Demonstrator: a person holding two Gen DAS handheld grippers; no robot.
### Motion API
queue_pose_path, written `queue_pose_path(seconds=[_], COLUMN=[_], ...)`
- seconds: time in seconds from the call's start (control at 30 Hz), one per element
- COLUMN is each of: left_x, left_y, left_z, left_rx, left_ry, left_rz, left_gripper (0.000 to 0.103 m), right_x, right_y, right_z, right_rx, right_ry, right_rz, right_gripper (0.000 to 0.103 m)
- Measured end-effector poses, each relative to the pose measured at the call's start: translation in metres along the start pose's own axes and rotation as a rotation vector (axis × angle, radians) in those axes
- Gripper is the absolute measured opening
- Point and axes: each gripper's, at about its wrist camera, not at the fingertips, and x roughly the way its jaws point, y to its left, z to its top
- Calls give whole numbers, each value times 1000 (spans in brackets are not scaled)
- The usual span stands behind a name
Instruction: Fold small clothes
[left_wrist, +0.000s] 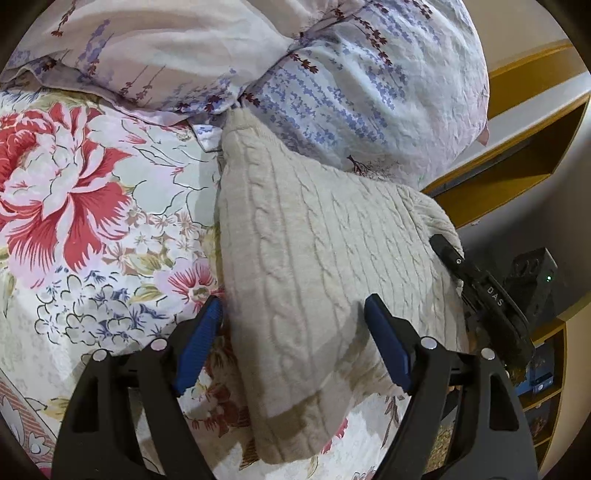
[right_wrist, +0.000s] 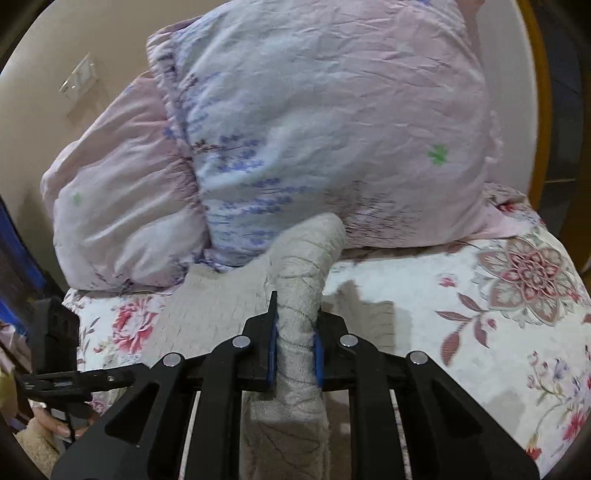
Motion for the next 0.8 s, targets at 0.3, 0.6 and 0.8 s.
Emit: queue_pose_path(seconds=[0.3,0.6,0.8], left_x=[8,-2,-15], left_y=[-7,-15,-15], left_z=[-2,-9,-19], left_rx=[47,53,56], left_ry=[30,28,21], left_rz=[-3,4,14], left_gripper=[79,79,78], right_x=[33,9,-32], right_y=[-40,-69,-80], right_z=[-21,-27,-45], right_rx=[103,258,313], right_ry=[126,140,134], right_rz=[-88,-70,37], right_gripper=[14,54,56])
